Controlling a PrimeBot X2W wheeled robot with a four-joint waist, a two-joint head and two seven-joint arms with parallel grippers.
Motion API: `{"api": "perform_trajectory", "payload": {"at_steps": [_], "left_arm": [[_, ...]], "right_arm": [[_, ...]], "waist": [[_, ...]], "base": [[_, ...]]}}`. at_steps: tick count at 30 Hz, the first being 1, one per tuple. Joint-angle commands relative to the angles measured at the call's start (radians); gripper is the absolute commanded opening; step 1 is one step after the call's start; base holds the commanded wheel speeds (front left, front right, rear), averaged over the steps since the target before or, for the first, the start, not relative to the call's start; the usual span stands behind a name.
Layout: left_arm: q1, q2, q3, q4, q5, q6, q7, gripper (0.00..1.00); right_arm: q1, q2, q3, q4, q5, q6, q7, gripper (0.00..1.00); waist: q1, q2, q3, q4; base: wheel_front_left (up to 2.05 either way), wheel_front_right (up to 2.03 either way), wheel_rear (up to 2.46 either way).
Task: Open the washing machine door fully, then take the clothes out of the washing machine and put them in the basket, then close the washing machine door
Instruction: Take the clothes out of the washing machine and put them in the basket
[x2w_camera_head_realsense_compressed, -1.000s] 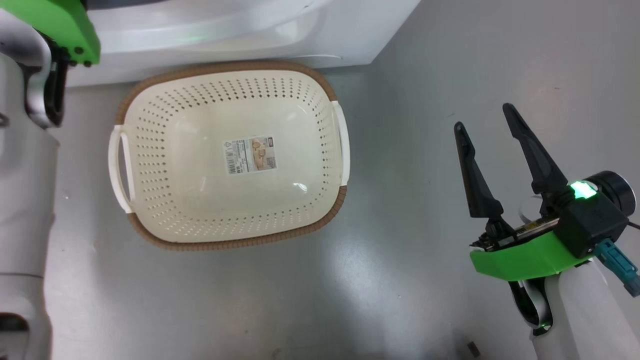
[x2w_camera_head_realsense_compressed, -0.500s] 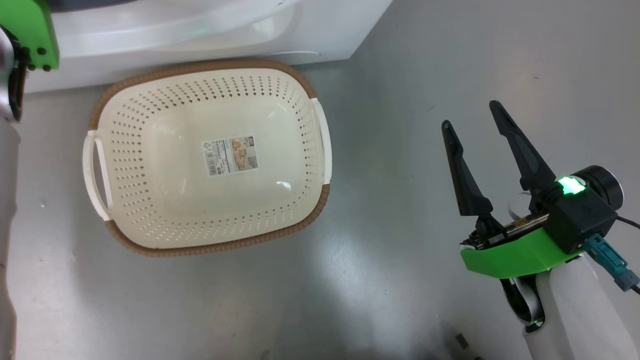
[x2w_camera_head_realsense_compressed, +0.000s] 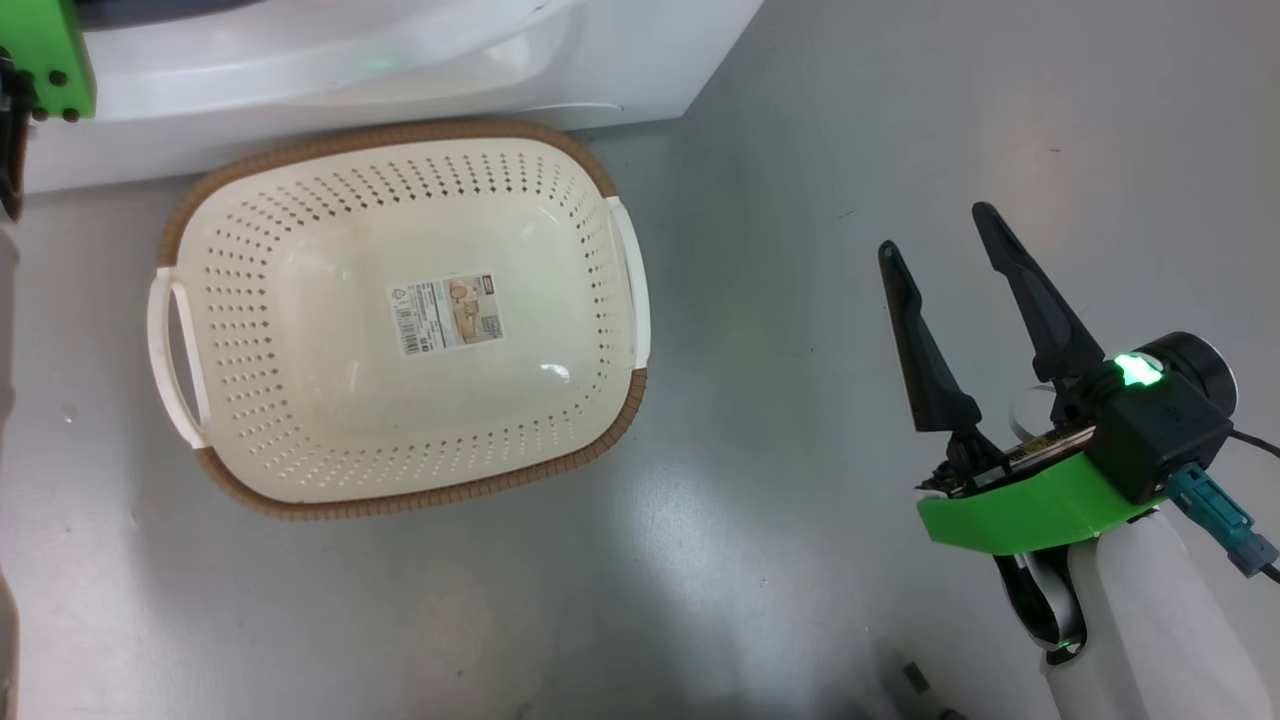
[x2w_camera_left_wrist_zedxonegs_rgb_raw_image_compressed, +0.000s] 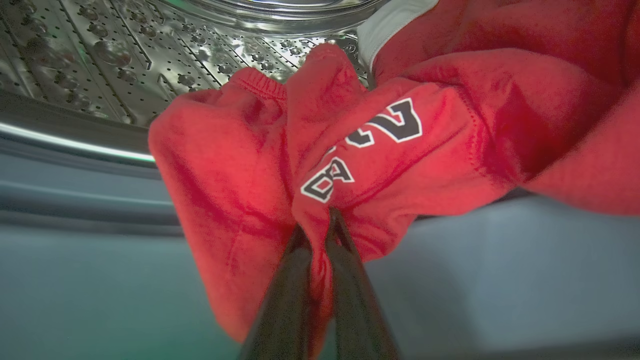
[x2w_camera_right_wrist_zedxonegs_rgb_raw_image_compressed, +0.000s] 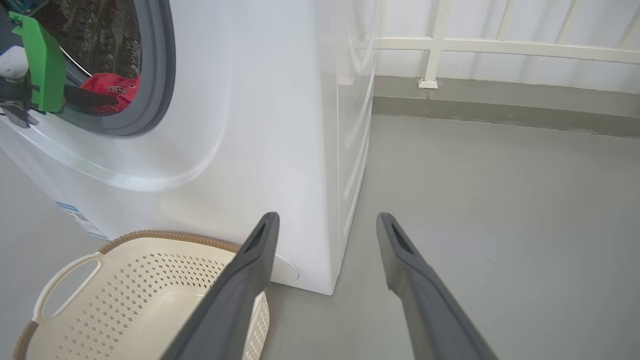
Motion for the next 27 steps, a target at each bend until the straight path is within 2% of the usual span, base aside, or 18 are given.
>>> {"api": "perform_trajectory", "payload": {"at_steps": [1, 16, 27], "left_arm": [[-0.004, 0.053, 0.009, -0.011, -0.010, -0.003, -0.011, 0.00], [0.013, 0.019, 0.050, -0.086, -0.085, -0.012, -0.203, 0.00], [0.123, -0.008, 0.116, -0.203, -0.173, -0.040, -0.374, 0.00]], "right_arm": [[0.006, 0.001, 0.022, -0.018, 0.005, 0.005, -0.006, 1.00], [0.005, 0.001, 0.011, -0.011, 0.006, 0.005, -0.006, 1.00], [0.010, 0.001, 0.008, -0.005, 0.009, 0.005, -0.006, 1.00]], "waist": [[0.0001, 0.0000, -0.001, 0.002], [0.0001, 0.0000, -0.013, 0.029], [0.0001, 0.0000, -0.052, 0.052]], "base": [[0.00, 0.00, 0.00], [0.00, 0.00, 0.00], [0.00, 0.00, 0.00]]}}
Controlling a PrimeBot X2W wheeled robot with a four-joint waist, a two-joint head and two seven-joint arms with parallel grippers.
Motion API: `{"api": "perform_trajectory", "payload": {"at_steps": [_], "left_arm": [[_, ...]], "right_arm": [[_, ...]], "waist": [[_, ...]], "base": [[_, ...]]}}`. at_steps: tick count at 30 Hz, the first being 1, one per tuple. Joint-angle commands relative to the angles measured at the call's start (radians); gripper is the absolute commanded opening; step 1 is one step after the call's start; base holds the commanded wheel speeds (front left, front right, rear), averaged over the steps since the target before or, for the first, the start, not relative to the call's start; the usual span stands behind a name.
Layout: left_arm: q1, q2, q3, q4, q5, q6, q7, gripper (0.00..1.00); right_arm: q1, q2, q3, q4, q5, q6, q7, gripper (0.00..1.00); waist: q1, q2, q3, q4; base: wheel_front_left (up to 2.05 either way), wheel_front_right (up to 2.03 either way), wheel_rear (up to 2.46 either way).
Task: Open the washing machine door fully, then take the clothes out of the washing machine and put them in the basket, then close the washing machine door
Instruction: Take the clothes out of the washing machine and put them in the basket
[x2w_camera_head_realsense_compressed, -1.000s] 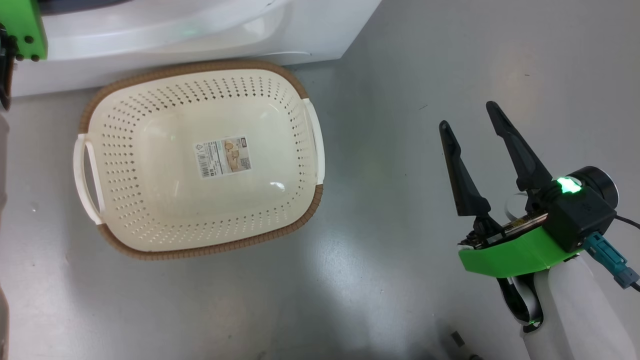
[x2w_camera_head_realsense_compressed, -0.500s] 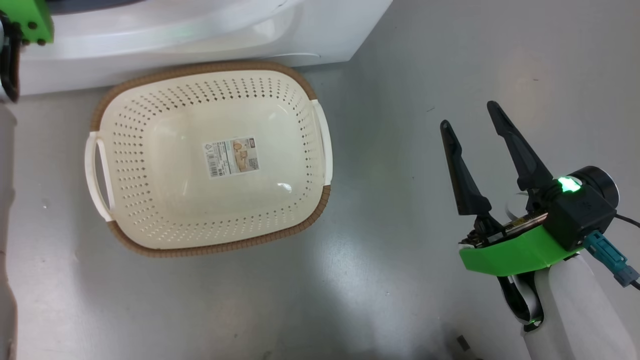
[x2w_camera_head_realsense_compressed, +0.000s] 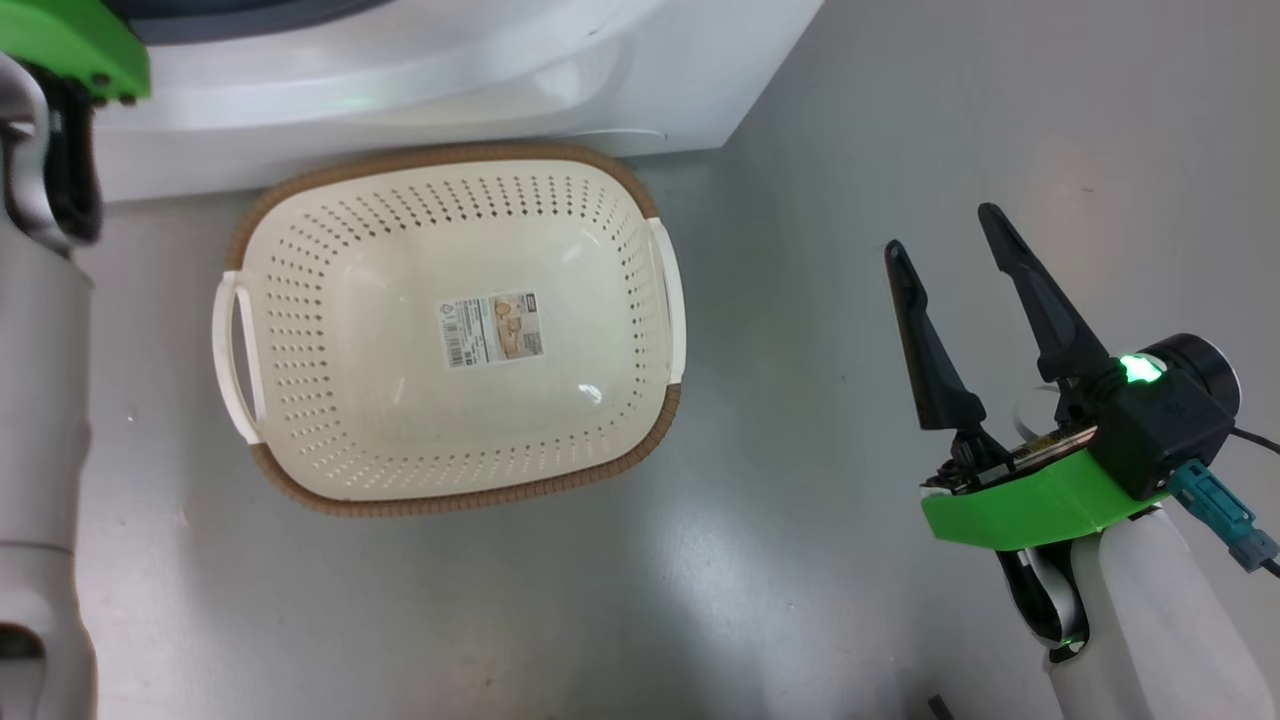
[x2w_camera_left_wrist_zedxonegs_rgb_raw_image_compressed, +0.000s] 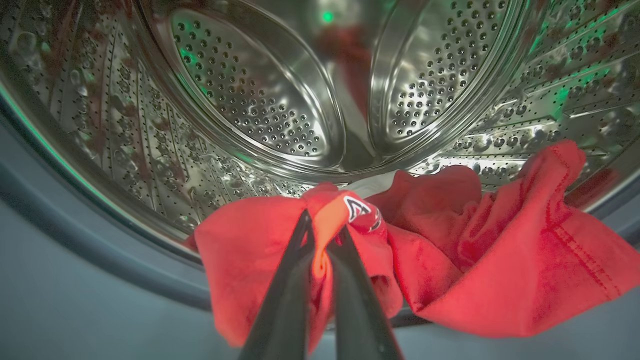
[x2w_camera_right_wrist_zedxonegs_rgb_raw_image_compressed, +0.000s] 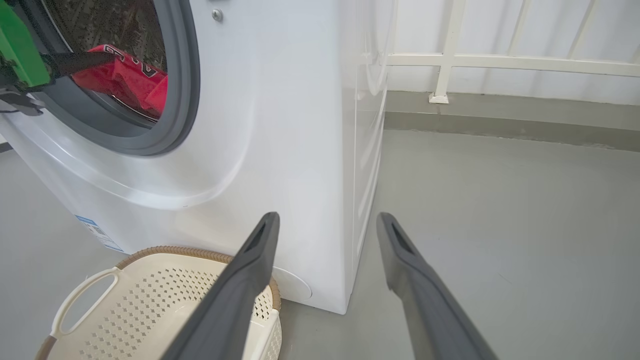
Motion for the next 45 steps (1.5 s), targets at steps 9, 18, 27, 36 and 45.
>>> {"api": "perform_trajectory", "payload": {"at_steps": [9, 18, 27, 36, 45], "left_arm": [[0.232, 0.010, 0.079, -0.263, -0.045, -0.028, -0.027, 0.00], [0.471, -0.036, 0.131, -0.493, -0.061, -0.069, -0.027, 0.00], [0.645, -0.062, 0.118, -0.617, -0.059, -0.084, -0.027, 0.00], [0.765, -0.071, 0.097, -0.695, -0.053, -0.078, -0.026, 0.00], [0.871, -0.086, 0.085, -0.802, -0.051, -0.052, -0.020, 0.00]], "right_arm": [[0.022, 0.002, 0.011, -0.014, 0.015, 0.005, -0.006, 1.00], [0.058, 0.002, -0.002, -0.009, 0.020, 0.005, -0.006, 1.00], [0.104, 0.002, -0.002, 0.006, 0.031, 0.005, -0.006, 1.00], [0.141, 0.002, 0.000, 0.015, 0.043, 0.005, -0.006, 1.00], [0.167, 0.002, -0.006, 0.015, 0.045, 0.005, -0.006, 1.00]], "waist": [[0.0000, 0.0000, -0.078, 0.024], [0.0000, 0.0000, -0.183, 0.035], [0.0000, 0.0000, -0.284, 0.034], [0.0000, 0.0000, -0.352, 0.030], [0.0000, 0.0000, -0.396, 0.030]], "base": [[0.00, 0.00, 0.00], [0.00, 0.00, 0.00], [0.00, 0.00, 0.00], [0.00, 0.00, 0.00], [0.00, 0.00, 0.00]]}}
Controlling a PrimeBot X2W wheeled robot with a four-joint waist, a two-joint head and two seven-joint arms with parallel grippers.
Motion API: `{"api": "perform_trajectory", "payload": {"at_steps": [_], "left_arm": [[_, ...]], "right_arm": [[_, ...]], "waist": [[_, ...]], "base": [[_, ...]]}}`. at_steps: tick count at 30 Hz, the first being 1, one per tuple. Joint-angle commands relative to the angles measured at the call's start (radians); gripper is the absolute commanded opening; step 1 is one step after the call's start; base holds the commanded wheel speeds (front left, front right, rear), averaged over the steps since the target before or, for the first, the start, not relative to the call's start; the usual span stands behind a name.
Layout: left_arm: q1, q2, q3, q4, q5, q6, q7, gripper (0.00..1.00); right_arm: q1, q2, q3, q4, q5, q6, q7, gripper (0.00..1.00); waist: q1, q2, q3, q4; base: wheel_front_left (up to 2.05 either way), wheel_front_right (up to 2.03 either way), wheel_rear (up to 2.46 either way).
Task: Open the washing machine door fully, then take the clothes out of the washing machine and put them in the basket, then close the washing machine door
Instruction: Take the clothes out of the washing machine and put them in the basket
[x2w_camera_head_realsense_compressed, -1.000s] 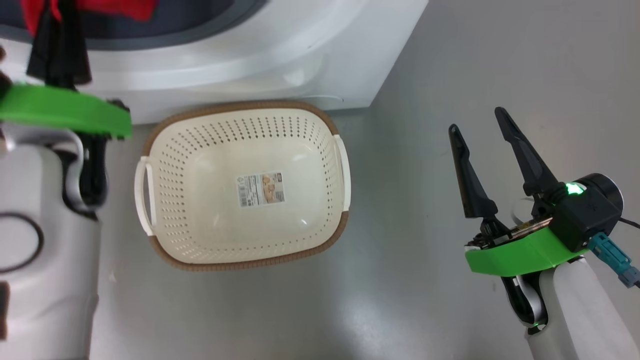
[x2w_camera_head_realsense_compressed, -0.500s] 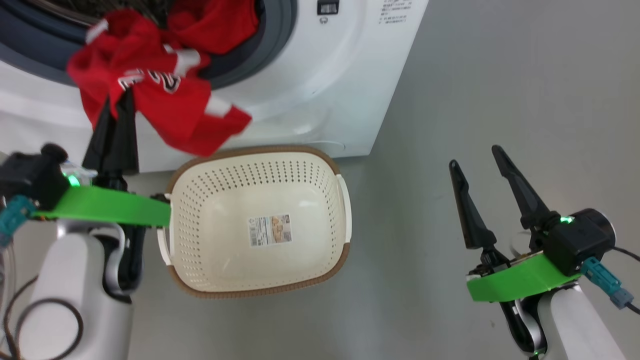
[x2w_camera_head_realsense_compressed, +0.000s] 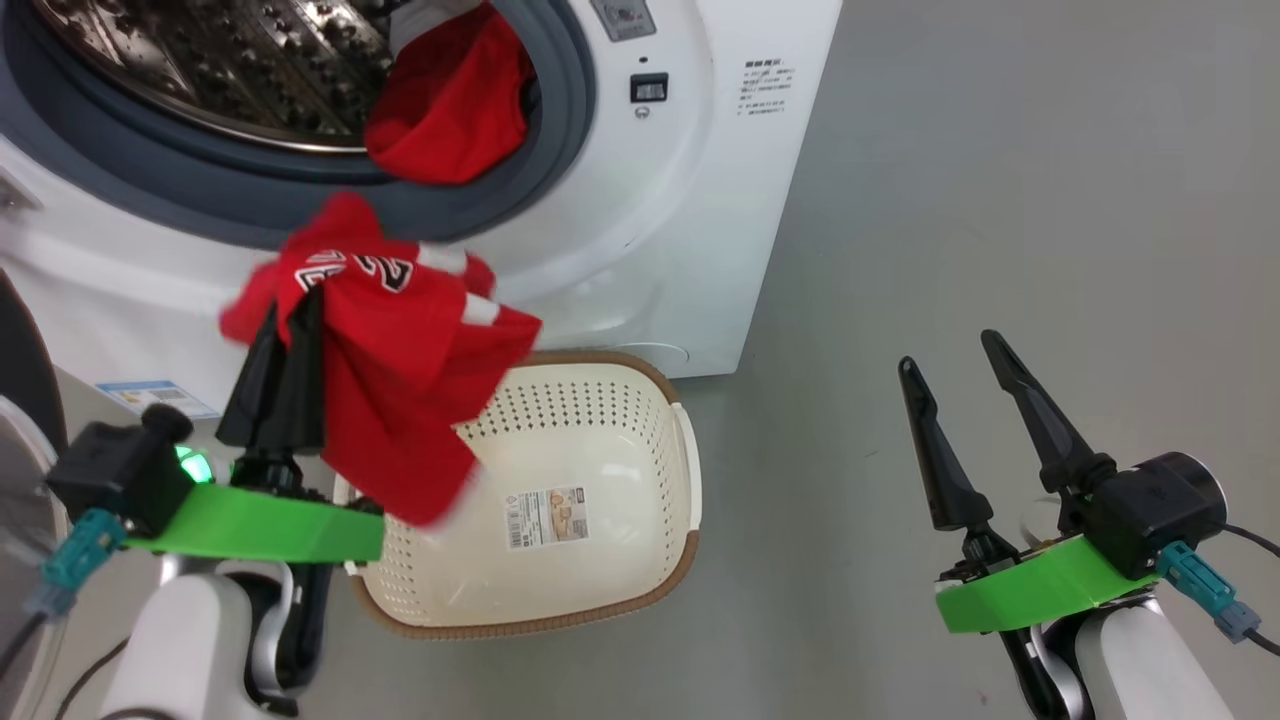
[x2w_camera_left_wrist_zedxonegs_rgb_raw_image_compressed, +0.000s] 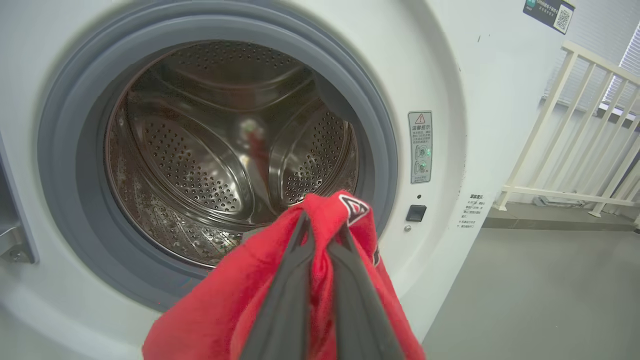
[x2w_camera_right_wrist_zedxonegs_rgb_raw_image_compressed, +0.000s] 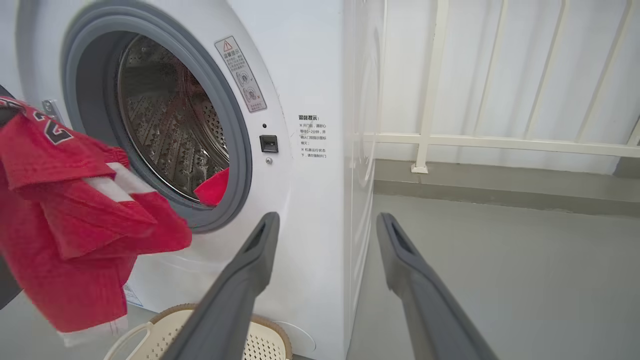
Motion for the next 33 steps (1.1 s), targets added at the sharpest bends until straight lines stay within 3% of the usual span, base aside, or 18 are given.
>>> {"api": "perform_trajectory", "payload": {"at_steps": [1, 16, 33], "left_arm": [[0.012, 0.021, 0.025, -0.047, 0.008, 0.011, 0.004, 0.00], [0.105, -0.020, -0.013, -0.142, -0.012, 0.066, 0.074, 0.00], [-0.056, -0.033, -0.068, 0.179, -0.018, 0.056, 0.131, 0.00]], "right_arm": [[0.009, 0.001, 0.018, -0.024, 0.017, 0.005, -0.006, 1.00], [0.014, 0.001, 0.017, -0.040, 0.014, 0.005, -0.006, 1.00], [-0.034, 0.001, 0.028, -0.052, 0.010, 0.005, -0.006, 1.00]], "waist": [[0.0000, 0.0000, -0.009, -0.001], [0.0000, 0.0000, 0.003, -0.001], [0.0000, 0.0000, 0.134, -0.018]], "base": [[0.00, 0.00, 0.00], [0.00, 0.00, 0.00], [0.00, 0.00, 0.00]]}}
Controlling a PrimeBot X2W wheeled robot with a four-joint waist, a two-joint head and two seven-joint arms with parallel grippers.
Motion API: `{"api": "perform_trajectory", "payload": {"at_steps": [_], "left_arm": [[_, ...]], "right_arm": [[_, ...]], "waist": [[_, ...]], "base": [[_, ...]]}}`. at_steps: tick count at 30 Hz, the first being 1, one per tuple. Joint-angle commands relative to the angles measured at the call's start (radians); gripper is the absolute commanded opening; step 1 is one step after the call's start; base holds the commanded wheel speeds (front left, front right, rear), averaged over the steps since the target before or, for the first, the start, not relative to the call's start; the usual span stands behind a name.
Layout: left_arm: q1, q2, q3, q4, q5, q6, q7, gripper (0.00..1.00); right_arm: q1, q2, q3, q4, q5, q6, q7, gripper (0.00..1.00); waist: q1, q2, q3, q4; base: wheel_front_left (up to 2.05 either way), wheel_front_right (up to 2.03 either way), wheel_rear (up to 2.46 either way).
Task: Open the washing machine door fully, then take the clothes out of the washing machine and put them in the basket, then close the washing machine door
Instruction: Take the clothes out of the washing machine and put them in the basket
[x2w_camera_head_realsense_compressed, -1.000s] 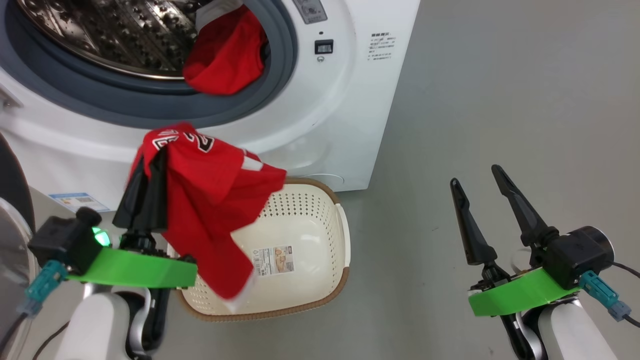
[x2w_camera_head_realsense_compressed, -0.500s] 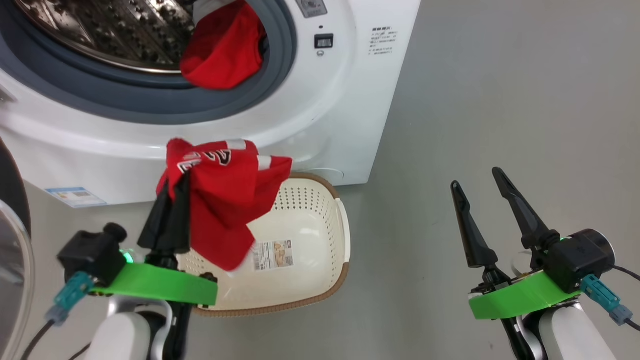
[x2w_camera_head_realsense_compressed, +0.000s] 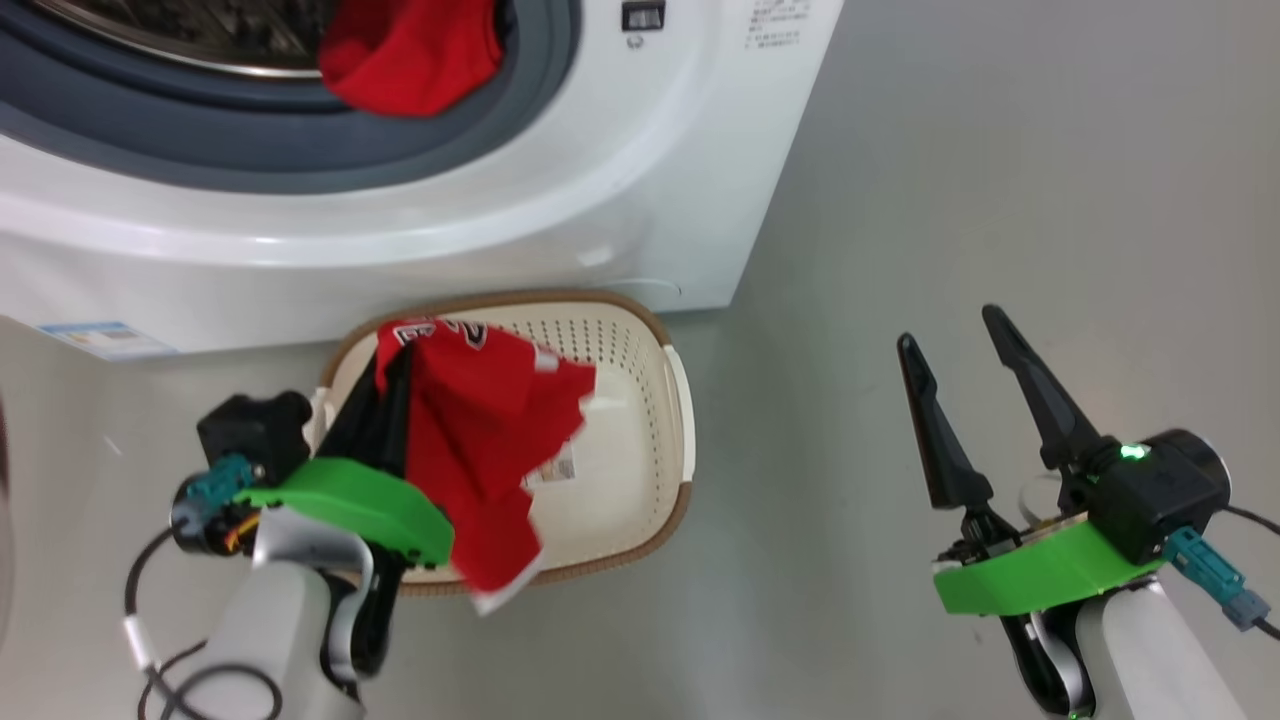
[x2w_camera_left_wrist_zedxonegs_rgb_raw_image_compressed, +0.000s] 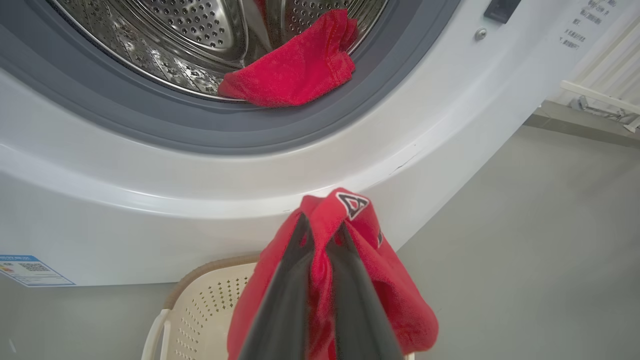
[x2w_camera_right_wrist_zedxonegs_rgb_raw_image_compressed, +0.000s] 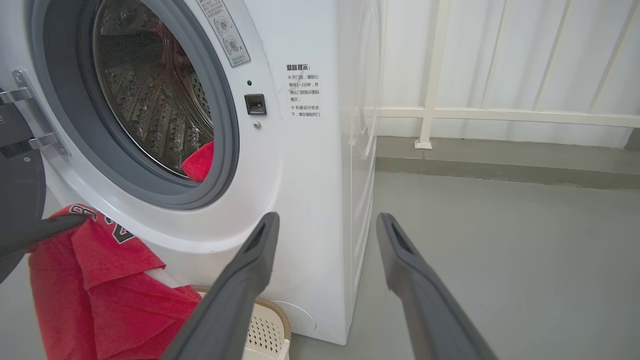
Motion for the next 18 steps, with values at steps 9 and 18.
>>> {"api": "perform_trajectory", "payload": {"at_steps": [9, 18], "left_arm": [[-0.167, 0.020, 0.023, 0.231, -0.009, -0.019, -0.025, 0.00], [-0.330, 0.015, 0.034, 0.564, -0.049, -0.033, 0.038, 0.00]], "right_arm": [[-0.046, 0.001, 0.030, -0.034, 0.016, 0.005, -0.006, 1.00], [-0.087, 0.001, 0.049, -0.036, 0.026, 0.005, -0.006, 1.00]], "waist": [[0.0000, 0.0000, 0.115, -0.042], [0.0000, 0.0000, 0.201, -0.080]], "base": [[0.00, 0.00, 0.00], [0.00, 0.00, 0.00]]}}
